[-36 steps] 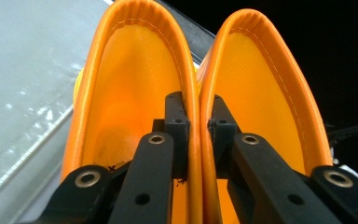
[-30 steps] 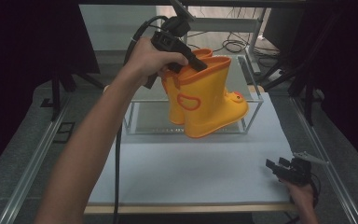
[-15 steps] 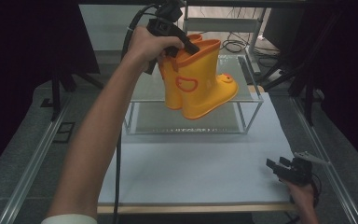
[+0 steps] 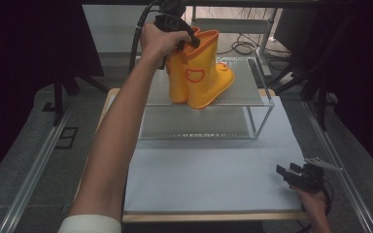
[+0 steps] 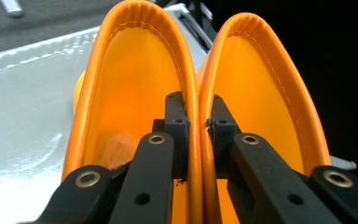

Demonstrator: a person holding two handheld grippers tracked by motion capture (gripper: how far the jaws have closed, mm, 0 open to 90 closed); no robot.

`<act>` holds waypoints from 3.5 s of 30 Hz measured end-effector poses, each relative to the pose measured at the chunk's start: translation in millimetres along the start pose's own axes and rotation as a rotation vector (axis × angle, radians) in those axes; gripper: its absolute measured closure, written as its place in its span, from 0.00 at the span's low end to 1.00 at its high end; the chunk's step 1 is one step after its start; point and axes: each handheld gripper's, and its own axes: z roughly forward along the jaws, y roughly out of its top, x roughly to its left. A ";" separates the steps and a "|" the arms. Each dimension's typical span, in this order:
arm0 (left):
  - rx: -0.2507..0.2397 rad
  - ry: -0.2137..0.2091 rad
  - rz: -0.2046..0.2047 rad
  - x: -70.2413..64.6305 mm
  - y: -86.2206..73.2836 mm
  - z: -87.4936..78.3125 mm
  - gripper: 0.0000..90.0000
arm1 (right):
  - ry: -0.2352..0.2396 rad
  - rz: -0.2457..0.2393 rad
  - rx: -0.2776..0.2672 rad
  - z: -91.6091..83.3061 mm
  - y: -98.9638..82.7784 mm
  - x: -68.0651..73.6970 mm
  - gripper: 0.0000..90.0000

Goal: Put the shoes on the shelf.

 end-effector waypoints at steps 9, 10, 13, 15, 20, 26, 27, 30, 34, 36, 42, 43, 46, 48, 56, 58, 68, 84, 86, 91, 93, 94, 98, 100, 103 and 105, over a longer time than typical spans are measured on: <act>-0.058 0.115 -0.071 13.4 10.5 20.0 0.91 | 0.001 -0.001 -0.004 -0.9 0.6 -1.1 0.36; -0.061 0.117 -0.077 14.4 11.2 21.3 0.91 | 0.001 -0.003 -0.005 -1.4 0.7 -1.3 0.36; -0.065 0.141 -0.092 17.6 12.8 27.3 0.91 | 0.002 0.004 -0.006 -2.0 1.0 -1.8 0.36; -0.061 0.161 -0.098 19.2 12.4 33.4 0.91 | 0.002 0.001 -0.005 -1.6 0.7 -2.2 0.36; -0.055 0.164 -0.103 18.3 12.3 43.9 0.91 | 0.003 -0.004 -0.007 -1.8 0.7 -1.5 0.36; -0.066 0.162 -0.084 17.1 14.0 41.6 0.75 | 0.004 -0.003 -0.003 -1.0 0.1 -1.0 0.36; -0.072 0.154 -0.080 16.4 13.9 40.9 0.70 | 0.004 -0.004 -0.004 -0.7 0.0 -0.9 0.36; -0.118 0.133 -0.059 12.4 14.6 33.5 0.62 | 0.005 -0.008 0.001 0.4 -0.4 0.2 0.36; -0.149 0.133 -0.025 5.1 16.9 20.0 0.55 | 0.006 -0.011 0.004 1.4 -0.7 1.6 0.36; -0.160 0.126 -0.001 0.9 15.4 13.2 0.53 | 0.006 -0.011 0.004 1.5 -0.9 2.0 0.36; -0.197 0.094 0.058 -7.0 0.8 -12.4 0.57 | 0.005 -0.016 0.004 0.7 -1.2 2.1 0.36; -0.198 0.090 0.070 -7.9 -3.3 -16.6 0.62 | 0.004 -0.014 0.003 0.5 -1.0 2.4 0.36; -0.198 0.075 0.106 -12.7 -17.5 -29.3 0.73 | 0.005 -0.014 0.004 0.0 -0.7 3.2 0.36; -0.191 0.060 0.137 -16.5 -28.2 -39.0 0.78 | 0.004 -0.018 0.004 0.3 -0.6 3.9 0.36; -0.118 0.019 0.215 -21.2 -62.7 -58.4 0.91 | 0.007 -0.032 0.002 0.2 -0.6 9.3 0.36; -0.099 0.008 0.223 -19.1 -70.3 -58.1 0.93 | 0.007 -0.031 0.003 0.5 -0.7 10.1 0.36; -0.032 0.016 0.204 8.7 -101.3 -40.3 0.99 | 0.007 -0.034 0.010 1.9 -1.3 10.7 0.36; 0.000 0.126 0.066 77.0 -125.7 18.3 1.00 | 0.003 -0.033 0.015 2.2 -1.7 9.8 0.36; -0.002 0.135 0.058 81.7 -124.8 22.6 1.00 | 0.002 -0.032 0.015 2.5 -2.0 9.0 0.37; 0.000 0.161 0.022 93.7 -124.7 43.9 1.00 | -0.001 -0.033 0.016 2.6 -2.5 7.3 0.37; 0.004 0.168 0.015 96.7 -125.7 52.2 1.00 | -0.002 -0.029 0.015 2.2 -2.7 6.6 0.37; 0.005 0.166 0.012 97.9 -126.2 56.7 1.00 | -0.002 -0.028 0.016 2.1 -2.9 6.4 0.37; 0.008 0.161 -0.002 99.3 -126.9 71.5 1.00 | -0.005 -0.027 0.013 2.1 -3.2 4.5 0.37; 0.002 0.157 -0.010 99.9 -126.2 72.9 1.00 | -0.006 -0.023 0.014 2.6 -3.6 4.1 0.37; 0.001 0.143 -0.017 100.3 -126.6 72.1 1.00 | -0.006 -0.025 0.020 3.5 -3.9 3.3 0.37; -0.005 0.130 -0.018 98.4 -127.9 72.8 1.00 | -0.006 -0.023 0.020 3.9 -3.6 4.2 0.37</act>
